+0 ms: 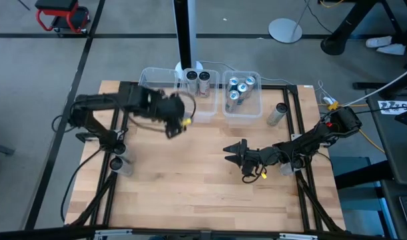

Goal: Sort soda cans
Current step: Put the white-pink soda can into the middle transparent bin

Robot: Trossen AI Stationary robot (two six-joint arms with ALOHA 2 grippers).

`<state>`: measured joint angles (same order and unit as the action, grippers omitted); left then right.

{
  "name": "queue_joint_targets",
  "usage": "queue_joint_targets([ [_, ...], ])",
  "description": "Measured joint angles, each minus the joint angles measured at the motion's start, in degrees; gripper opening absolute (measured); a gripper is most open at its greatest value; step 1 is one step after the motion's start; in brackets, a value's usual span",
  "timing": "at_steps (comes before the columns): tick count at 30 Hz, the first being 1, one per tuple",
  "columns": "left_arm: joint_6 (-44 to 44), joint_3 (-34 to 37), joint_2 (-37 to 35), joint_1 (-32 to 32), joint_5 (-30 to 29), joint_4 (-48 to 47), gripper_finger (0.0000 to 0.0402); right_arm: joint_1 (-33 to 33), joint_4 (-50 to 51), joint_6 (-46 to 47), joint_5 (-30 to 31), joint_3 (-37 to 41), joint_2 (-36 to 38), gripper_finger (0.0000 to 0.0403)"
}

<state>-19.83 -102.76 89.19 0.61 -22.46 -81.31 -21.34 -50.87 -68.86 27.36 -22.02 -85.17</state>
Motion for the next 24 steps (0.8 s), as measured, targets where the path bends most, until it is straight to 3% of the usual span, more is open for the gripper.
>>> queue_joint_targets([
  [13,16.87,-1.77,2.04,24.13,4.14,10.06,0.0246,0.00,0.01,-0.39,0.56,0.00,0.00,0.0326],
  [17,18.31,-1.81,5.31,28.67,7.67,14.41,0.0246,0.00,0.02,-0.44,0.61,0.00,0.00,0.0326],
  [24,21.84,-1.80,13.11,31.71,8.88,13.34,0.0246,0.08,0.02,-0.59,0.65,0.00,0.00,0.0326],
])
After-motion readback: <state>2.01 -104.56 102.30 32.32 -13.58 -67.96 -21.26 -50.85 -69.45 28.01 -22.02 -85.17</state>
